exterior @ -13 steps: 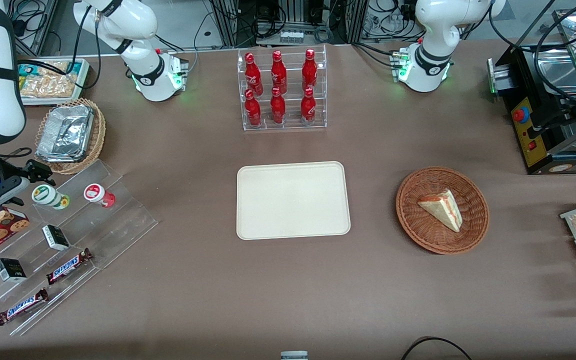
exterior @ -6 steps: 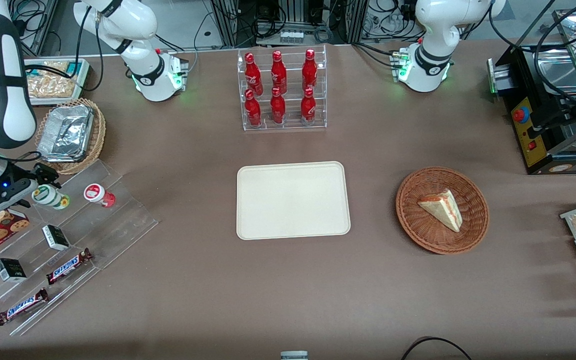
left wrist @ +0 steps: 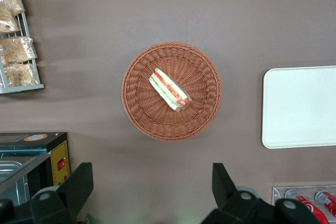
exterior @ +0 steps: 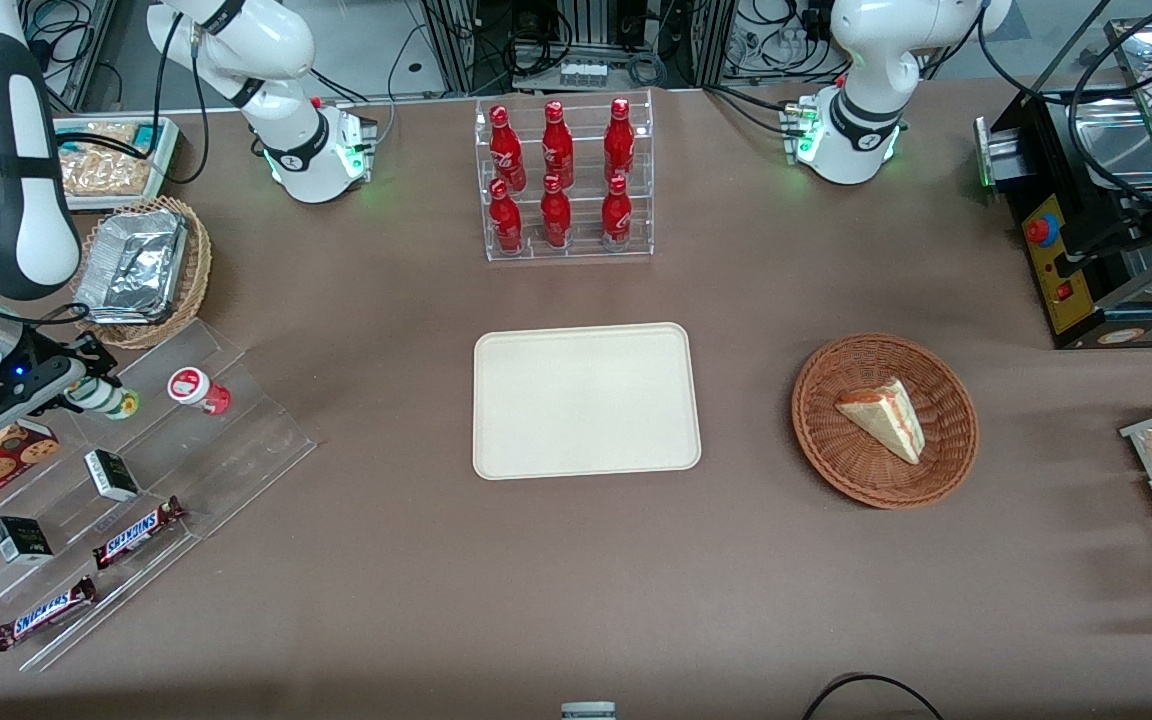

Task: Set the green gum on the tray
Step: 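Lower the right gripper around the green-labelled gum jar and close it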

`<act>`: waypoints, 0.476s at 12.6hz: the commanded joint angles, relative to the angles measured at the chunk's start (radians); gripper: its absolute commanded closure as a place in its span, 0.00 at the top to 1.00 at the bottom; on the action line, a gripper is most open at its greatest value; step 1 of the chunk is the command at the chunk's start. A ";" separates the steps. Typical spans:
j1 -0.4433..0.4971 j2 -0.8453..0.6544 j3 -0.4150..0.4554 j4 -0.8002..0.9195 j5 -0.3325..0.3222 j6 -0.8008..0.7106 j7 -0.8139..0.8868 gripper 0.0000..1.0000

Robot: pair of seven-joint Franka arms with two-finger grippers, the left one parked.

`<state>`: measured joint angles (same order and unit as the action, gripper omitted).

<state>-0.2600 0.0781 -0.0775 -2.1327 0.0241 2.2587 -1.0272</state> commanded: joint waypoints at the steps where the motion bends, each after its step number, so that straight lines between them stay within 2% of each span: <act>1: 0.005 -0.014 0.010 0.063 0.020 -0.103 -0.007 0.00; 4: 0.076 -0.032 0.010 0.143 0.016 -0.252 0.112 0.00; 6: 0.157 -0.047 0.010 0.169 0.007 -0.335 0.261 0.00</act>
<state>-0.1673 0.0466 -0.0655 -1.9956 0.0256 2.0037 -0.8792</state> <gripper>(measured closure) 0.410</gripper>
